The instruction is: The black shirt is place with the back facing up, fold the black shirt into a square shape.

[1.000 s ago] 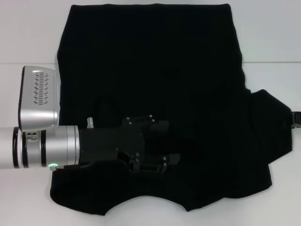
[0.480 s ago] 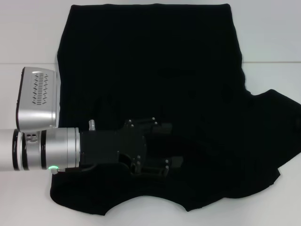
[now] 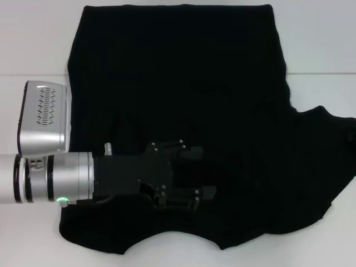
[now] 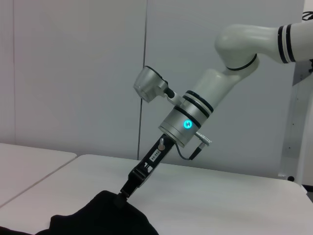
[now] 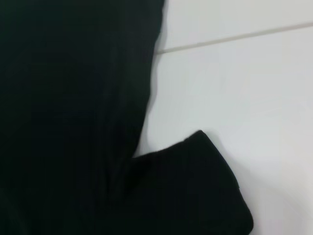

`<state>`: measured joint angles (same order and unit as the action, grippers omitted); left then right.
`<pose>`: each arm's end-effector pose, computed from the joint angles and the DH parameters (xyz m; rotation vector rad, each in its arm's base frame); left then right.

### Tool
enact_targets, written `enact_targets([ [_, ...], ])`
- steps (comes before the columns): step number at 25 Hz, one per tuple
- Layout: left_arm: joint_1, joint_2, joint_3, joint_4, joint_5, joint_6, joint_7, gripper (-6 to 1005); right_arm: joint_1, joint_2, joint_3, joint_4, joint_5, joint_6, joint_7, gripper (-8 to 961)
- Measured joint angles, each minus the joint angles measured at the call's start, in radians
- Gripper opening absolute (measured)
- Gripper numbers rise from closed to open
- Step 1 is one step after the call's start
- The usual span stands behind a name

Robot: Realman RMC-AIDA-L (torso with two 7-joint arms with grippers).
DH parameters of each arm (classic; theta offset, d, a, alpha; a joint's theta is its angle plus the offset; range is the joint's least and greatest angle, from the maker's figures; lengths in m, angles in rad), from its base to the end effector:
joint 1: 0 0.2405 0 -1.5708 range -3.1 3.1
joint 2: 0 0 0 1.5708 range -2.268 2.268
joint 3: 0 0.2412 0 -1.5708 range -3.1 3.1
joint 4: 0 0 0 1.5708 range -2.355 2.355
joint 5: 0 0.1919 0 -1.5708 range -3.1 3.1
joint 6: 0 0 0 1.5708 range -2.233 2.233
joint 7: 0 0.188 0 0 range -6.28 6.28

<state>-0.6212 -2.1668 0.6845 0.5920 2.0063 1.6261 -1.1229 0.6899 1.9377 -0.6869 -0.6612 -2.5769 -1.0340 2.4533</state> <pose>-0.1671 0.3094 -0.0705 -2.8585 -0.2217 -0.8634 0.3268 0.4132 0.0411 -1.9121 1.5184 0.0815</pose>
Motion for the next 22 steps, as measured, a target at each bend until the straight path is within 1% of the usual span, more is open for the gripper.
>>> enact_targets([
  [3, 0.0, -0.001, 0.0, 0.0, -0.001, 0.0, 0.0, 844, 0.007, 0.001, 0.0, -0.002, 0.004, -0.001, -0.005, 22],
  [7, -0.002, 0.0, 0.0, -0.001, -0.008, -0.001, -0.009, 845, 0.013, 0.001, -0.005, -0.01, 0.052, -0.015, -0.03, 22],
  [13, -0.007, 0.002, 0.0, -0.002, -0.009, -0.005, -0.024, 845, 0.043, 0.0, -0.01, -0.012, 0.136, -0.104, -0.091, 21],
  [16, -0.008, 0.002, 0.0, -0.001, -0.01, -0.005, -0.034, 845, 0.072, 0.007, -0.015, -0.008, 0.14, -0.145, -0.103, 21],
  [22, -0.01, 0.002, 0.0, 0.003, -0.011, -0.006, -0.05, 845, 0.126, 0.028, -0.084, 0.001, 0.137, -0.168, -0.09, 22],
])
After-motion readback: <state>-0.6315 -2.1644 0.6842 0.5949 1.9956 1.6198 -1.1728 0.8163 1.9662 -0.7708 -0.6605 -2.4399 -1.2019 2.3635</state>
